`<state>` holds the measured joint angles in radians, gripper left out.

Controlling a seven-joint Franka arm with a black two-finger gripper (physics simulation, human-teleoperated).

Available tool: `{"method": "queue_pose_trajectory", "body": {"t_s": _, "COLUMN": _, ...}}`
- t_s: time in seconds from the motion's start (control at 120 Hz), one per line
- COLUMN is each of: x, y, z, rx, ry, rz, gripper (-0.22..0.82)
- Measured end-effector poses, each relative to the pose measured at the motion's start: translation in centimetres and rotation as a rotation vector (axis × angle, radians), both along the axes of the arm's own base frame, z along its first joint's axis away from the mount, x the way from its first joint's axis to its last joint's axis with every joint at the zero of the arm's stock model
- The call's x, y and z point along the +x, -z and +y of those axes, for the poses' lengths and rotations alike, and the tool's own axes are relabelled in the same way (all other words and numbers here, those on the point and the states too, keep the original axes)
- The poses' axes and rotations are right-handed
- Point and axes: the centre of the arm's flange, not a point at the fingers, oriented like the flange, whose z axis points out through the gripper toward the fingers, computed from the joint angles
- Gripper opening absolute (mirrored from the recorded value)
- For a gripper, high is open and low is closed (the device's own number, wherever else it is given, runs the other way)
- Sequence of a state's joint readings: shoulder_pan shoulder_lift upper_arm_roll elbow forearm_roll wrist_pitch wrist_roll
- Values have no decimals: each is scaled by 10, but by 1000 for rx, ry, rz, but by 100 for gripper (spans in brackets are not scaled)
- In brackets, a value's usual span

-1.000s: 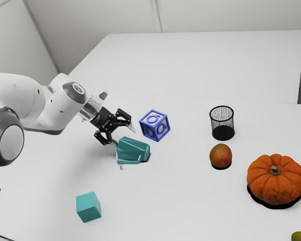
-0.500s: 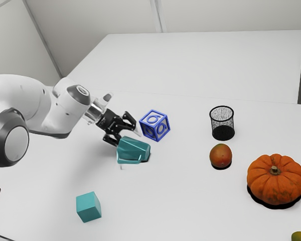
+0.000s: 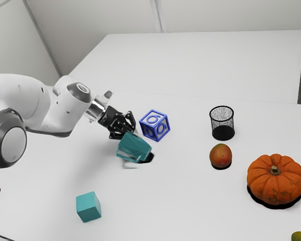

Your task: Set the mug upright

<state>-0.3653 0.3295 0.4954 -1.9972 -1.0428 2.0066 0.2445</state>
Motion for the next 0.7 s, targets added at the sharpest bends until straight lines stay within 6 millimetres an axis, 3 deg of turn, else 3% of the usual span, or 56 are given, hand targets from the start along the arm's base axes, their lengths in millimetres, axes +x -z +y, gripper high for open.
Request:
{"method": "queue_pose_trajectory", "body": {"t_s": 0.375, "x": -1, "y": -24, "z": 1, "rx": 4, "ry": 19, "rz": -35, "gripper": -18}}
{"method": "queue_pose_trajectory", "body": {"t_s": 0.525, "x": -5, "y": -39, "z": 13, "rx": 76, "ry": 54, "rz": -30, "gripper": -18}}
{"method": "queue_pose_trajectory", "body": {"t_s": 0.7, "x": -9, "y": -41, "z": 19, "rx": 182, "ry": 76, "rz": 18, "gripper": -18}}
